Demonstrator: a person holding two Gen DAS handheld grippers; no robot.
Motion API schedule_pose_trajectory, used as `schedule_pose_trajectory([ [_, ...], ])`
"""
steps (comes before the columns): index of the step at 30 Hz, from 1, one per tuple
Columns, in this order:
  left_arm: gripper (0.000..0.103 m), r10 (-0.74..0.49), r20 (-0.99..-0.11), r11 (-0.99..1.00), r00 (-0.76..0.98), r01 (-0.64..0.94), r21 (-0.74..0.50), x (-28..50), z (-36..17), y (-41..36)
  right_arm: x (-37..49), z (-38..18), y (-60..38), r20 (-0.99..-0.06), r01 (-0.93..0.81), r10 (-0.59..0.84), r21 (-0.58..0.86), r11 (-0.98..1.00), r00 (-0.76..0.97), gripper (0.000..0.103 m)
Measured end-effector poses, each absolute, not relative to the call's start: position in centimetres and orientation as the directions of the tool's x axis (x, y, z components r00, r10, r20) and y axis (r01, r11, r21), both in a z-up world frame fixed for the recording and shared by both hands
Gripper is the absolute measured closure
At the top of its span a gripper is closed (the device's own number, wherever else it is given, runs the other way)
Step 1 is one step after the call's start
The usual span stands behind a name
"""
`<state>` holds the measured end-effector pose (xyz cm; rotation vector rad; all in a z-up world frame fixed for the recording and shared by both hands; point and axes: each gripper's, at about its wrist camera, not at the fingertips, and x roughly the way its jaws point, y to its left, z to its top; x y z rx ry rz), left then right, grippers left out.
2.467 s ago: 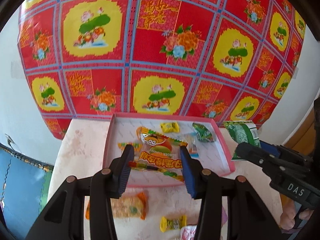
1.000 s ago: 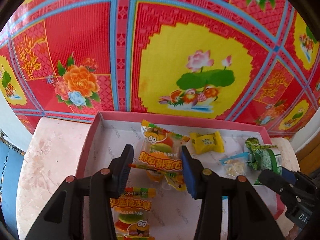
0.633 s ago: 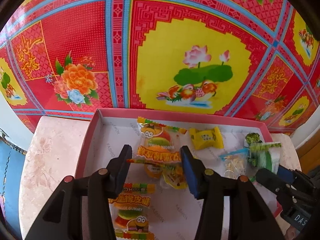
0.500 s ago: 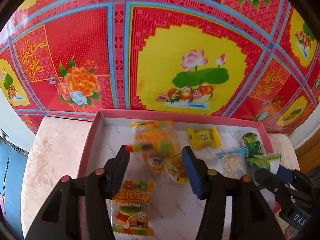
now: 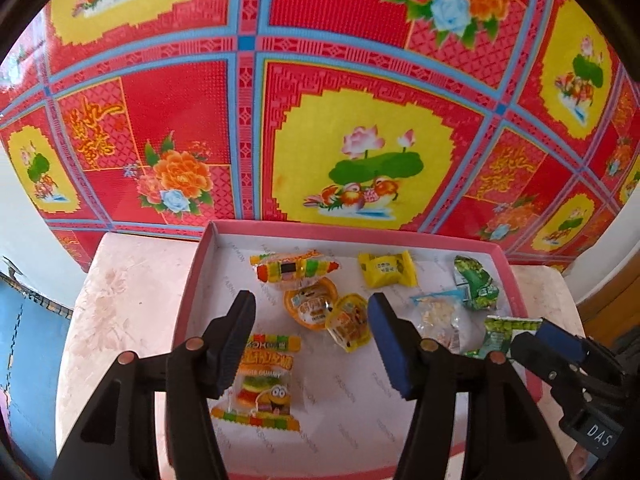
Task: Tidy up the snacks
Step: 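Open the left tool to release the gummy pack while the right tool releases the green bag, then move the left tool to the long wafer pack while the right tool approaches the purple case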
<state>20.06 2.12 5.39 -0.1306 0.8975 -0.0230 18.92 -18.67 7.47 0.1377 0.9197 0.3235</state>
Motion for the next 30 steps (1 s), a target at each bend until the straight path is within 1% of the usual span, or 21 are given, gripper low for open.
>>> schedule_pose_trajectory([
  [5, 0.041, -0.075, -0.776, 0.992, 0.627, -0.032, -0.121, 18.9, 6.2, 2.1, 18.1, 8.1, -19.0, -0.755, -0.212, 0.333, 0.257, 0.943, 0.564, 0.052],
  [15, 0.041, -0.076, -0.78, 0.994, 0.621, -0.016, -0.11, 15.9, 6.2, 2.5, 16.2, 9.0, -19.4, -0.75, -0.218, 0.339, 0.261, 0.941, 0.568, 0.052],
  [30, 0.041, -0.064, -0.786, 0.995, 0.615, -0.024, -0.099, 12.0, 6.5, 2.7, 13.4, 8.9, -19.7, -0.763, -0.217, 0.347, 0.272, 0.938, 0.546, 0.052],
])
